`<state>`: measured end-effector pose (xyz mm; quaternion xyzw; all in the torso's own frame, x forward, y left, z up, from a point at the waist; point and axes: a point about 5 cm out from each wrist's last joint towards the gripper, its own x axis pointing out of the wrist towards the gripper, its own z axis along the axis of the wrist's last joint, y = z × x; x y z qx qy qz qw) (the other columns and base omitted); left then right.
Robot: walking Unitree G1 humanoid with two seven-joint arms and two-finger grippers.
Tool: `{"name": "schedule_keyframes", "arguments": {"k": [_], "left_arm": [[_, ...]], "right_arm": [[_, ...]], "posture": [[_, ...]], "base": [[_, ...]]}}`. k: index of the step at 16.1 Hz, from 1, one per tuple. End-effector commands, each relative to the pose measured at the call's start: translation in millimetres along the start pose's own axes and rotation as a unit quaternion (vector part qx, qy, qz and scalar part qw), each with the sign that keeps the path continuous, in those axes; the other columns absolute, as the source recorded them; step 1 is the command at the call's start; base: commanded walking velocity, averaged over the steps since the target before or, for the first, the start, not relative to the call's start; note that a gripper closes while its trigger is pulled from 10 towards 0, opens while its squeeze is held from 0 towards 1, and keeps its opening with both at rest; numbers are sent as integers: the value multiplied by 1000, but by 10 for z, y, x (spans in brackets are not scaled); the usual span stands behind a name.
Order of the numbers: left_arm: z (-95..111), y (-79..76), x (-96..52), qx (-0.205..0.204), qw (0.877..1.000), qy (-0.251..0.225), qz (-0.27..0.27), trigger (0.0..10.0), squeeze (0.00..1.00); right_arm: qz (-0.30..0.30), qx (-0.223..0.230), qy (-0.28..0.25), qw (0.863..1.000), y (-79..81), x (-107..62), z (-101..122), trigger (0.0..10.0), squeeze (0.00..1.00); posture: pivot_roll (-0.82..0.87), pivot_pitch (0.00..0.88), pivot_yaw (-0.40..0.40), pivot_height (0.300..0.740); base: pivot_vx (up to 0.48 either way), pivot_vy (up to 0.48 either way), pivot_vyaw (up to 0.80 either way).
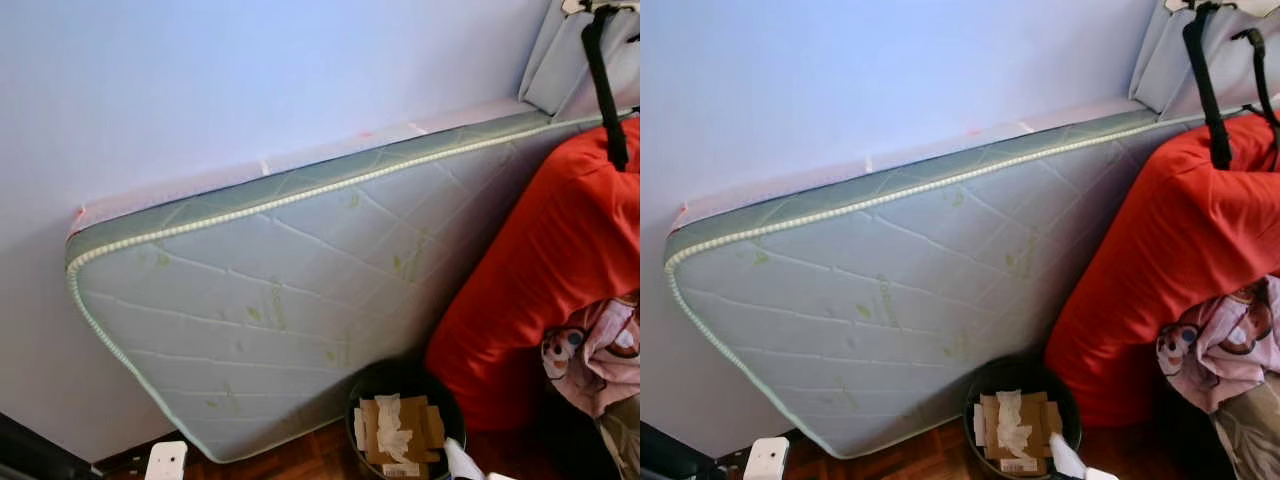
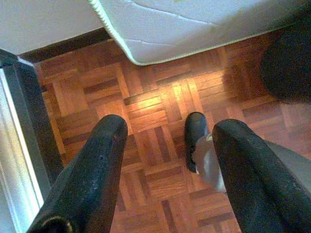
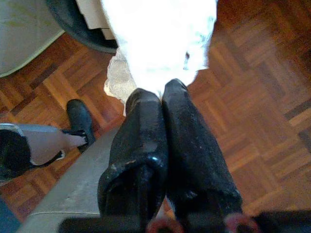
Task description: Clean up the room
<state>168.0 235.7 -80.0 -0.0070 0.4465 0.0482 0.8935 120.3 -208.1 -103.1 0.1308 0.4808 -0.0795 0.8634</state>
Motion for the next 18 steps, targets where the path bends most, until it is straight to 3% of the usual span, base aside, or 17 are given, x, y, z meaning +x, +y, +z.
{"name": "schedule_keyframes", "arguments": {"k": [1,4,9,18], "left_arm": [[1,16,-1,1,1000,1,2,10000,0],[8,18,0,-1,1000,0,2,10000,0],[13,14,2,-4,1000,0,2,10000,0],[24,14,2,-8,1000,-5,1,10000,0]], "right_arm": [[0,6,-4,1000,22,11,26,10000,0],[3,-6,-4,1000,29,14,38,10000,0],[5,-6,-4,1000,30,16,44,10000,0],[-1,6,-5,1000,27,16,41,10000,0]], "posture": [[39,0,-15,740],[37,0,-14,740],[40,0,-16,740],[43,0,-16,740]], "base": [[0,0,0],[0,0,0],[0,0,709],[0,0,0]]}}
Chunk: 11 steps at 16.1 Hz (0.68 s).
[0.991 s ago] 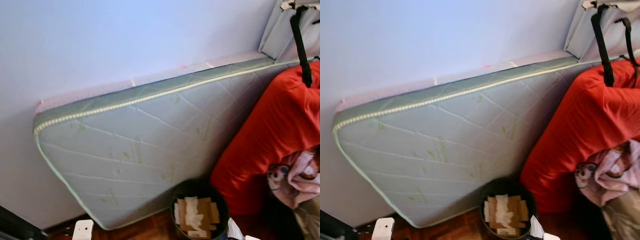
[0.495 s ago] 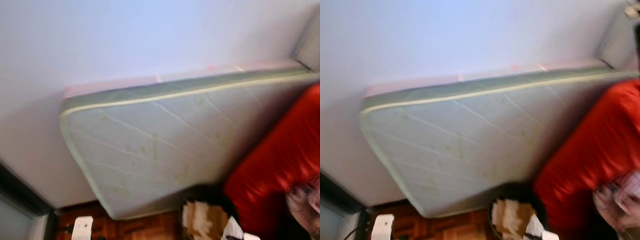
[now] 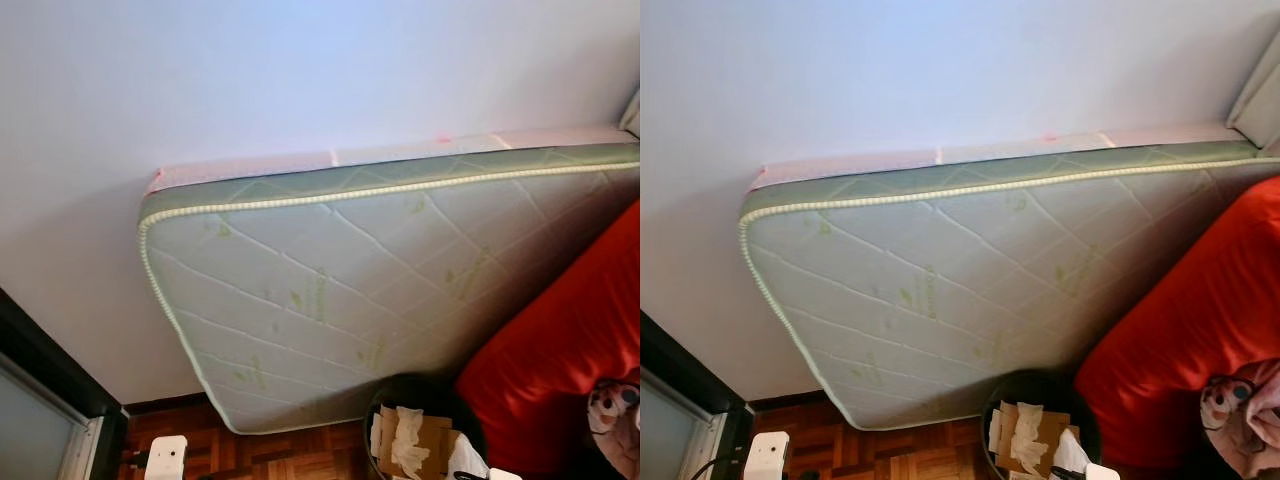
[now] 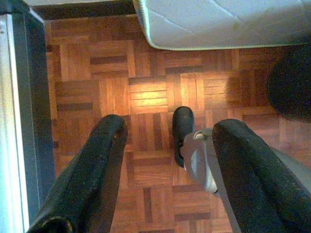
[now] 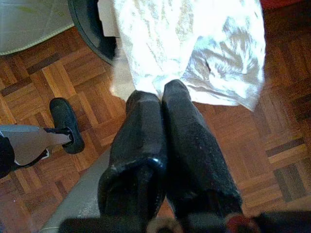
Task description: Clean up the room
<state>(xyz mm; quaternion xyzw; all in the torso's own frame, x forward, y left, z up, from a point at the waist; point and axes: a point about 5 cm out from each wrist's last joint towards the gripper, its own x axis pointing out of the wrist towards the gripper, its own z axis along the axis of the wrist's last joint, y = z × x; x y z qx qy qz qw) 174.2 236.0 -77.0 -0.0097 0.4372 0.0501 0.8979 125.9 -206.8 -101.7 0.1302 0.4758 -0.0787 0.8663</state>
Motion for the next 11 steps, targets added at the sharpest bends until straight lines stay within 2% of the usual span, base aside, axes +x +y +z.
{"name": "schedule_keyframes", "arguments": {"k": [1,11], "left_arm": [[-43,15,-12,-4,1000,5,1,10000,0],[-41,9,-11,-4,1000,4,-1,10000,0]], "right_arm": [[-4,9,0,1000,-3,-1,-7,10000,0],[-6,10,-3,1000,-9,-2,-1,10000,0]], "posture": [[43,0,-16,740],[47,0,-19,740]], "base": [[277,0,0],[311,0,0]]}}
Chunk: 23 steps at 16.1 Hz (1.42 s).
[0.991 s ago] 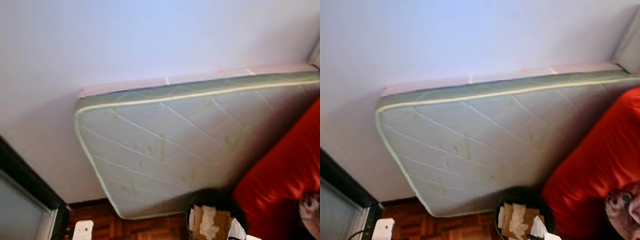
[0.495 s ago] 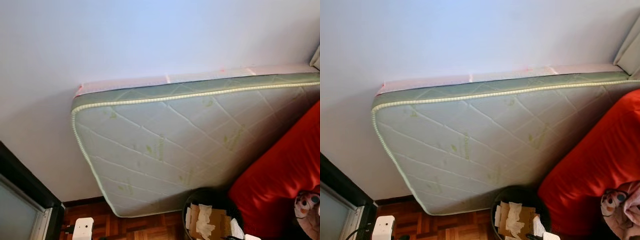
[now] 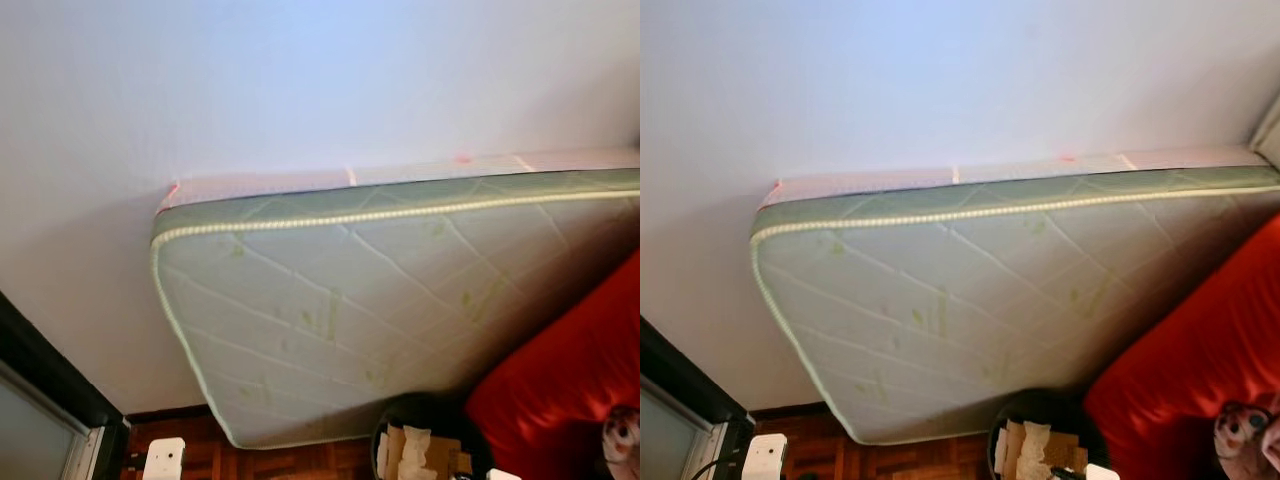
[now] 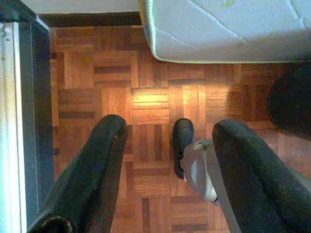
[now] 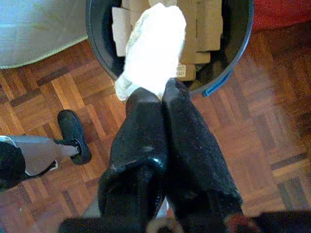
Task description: Clean up the room
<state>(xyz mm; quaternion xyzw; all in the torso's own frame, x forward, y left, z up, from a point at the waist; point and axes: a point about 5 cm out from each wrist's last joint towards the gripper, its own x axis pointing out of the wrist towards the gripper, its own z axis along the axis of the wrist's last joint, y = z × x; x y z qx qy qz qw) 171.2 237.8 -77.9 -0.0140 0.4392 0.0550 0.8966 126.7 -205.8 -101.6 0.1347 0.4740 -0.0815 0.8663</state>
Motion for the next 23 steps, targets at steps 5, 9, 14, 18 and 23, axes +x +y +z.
{"name": "schedule_keyframes", "arguments": {"k": [5,9,14,18,23], "left_arm": [[-19,-10,-1,11,1000,6,-2,10000,0],[-14,-12,-2,4,1000,1,-4,10000,0],[-7,-7,-3,5,1000,-3,-1,10000,0],[72,-14,-15,-68,995,-69,9,10000,0],[1156,-135,25,-63,967,-248,-10,10000,0]], "right_arm": [[-7,2,-1,1000,-30,-8,-5,10000,0],[-8,2,-2,1000,-29,-8,-3,10000,0],[-2,5,-13,1000,-19,-8,13,10000,0],[31,1,-61,998,19,-10,119,10000,0],[83,-3,-224,971,693,109,1226,10000,0]], "posture": [[50,0,-21,740],[50,0,-21,740],[49,0,-21,740],[44,0,-32,740],[52,0,-40,740]], "base": [[119,0,0],[0,0,0],[0,0,0],[0,0,0],[0,0,0]]}}
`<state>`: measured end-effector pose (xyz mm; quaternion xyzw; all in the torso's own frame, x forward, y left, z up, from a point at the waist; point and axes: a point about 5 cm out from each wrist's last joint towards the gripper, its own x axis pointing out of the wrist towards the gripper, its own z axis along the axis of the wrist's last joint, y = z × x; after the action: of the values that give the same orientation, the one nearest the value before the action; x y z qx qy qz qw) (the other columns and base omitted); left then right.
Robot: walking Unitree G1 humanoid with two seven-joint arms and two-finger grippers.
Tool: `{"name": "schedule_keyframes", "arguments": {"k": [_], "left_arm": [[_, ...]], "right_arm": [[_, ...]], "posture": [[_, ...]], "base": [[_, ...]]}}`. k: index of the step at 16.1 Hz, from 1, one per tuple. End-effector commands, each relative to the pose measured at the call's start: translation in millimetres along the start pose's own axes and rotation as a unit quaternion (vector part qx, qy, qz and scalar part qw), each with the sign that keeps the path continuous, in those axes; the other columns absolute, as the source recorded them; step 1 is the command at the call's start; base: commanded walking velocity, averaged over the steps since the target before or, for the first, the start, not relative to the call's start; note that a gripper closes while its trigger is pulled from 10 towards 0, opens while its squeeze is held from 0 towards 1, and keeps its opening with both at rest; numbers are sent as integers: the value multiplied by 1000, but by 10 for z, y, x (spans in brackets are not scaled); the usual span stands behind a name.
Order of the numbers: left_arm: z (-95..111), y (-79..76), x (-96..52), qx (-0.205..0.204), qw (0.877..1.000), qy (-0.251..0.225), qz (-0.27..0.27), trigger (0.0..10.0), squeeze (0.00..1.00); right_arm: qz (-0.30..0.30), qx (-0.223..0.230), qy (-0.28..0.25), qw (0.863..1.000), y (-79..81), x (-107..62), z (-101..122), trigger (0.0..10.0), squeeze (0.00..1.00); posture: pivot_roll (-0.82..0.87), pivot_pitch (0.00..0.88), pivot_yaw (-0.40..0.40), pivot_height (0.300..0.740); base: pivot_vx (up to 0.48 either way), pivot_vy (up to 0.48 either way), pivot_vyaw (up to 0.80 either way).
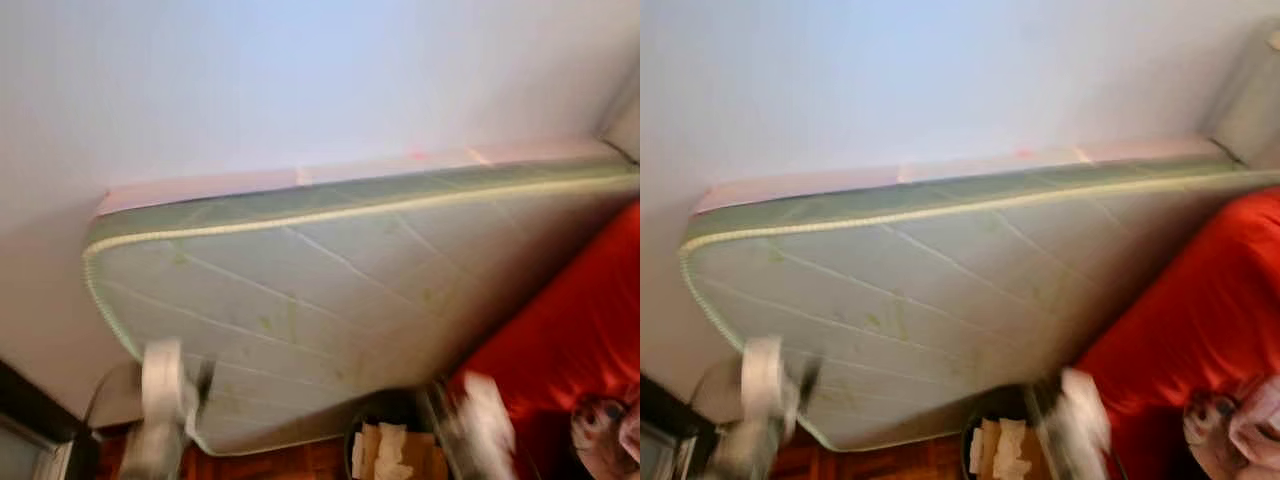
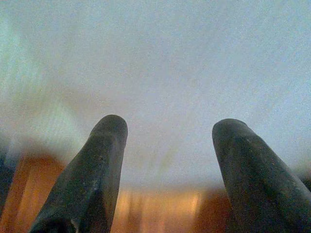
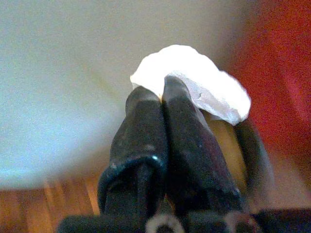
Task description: Clean up the room
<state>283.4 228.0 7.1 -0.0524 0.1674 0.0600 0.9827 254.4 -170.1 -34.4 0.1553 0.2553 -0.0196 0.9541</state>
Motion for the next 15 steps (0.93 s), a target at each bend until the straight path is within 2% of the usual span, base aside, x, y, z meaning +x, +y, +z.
{"name": "schedule_keyframes", "arguments": {"k": [1,4,7,9,12,15], "left_arm": [[-184,88,-109,-6,1000,23,11,10000,0],[-168,131,-185,2,1000,-20,8,10000,0],[-187,155,-251,10,999,-37,6,10000,0],[-164,172,-348,34,997,-72,-3,10000,0],[-112,117,-346,47,995,-88,-26,10000,0],[-92,94,-331,51,994,-89,-33,10000,0]], "right_arm": [[-10,-3,-11,1000,-63,-24,10,10000,0],[7,-4,-43,999,-76,-62,28,10000,0],[6,-6,-58,998,-112,-99,17,10000,0],[-4,-7,-103,995,-195,-188,40,10000,0],[-14,-19,-119,993,-207,-202,76,10000,0],[-28,-46,-112,992,-238,-192,96,10000,0]], "posture": [[51,0,-41,740],[56,0,-45,740],[61,0,-48,740],[60,0,-43,740],[48,0,-31,740],[44,0,-31,740]], "base": [[0,0,0],[0,0,0],[0,0,0],[0,0,0],[0,0,0],[0,0,0]]}}
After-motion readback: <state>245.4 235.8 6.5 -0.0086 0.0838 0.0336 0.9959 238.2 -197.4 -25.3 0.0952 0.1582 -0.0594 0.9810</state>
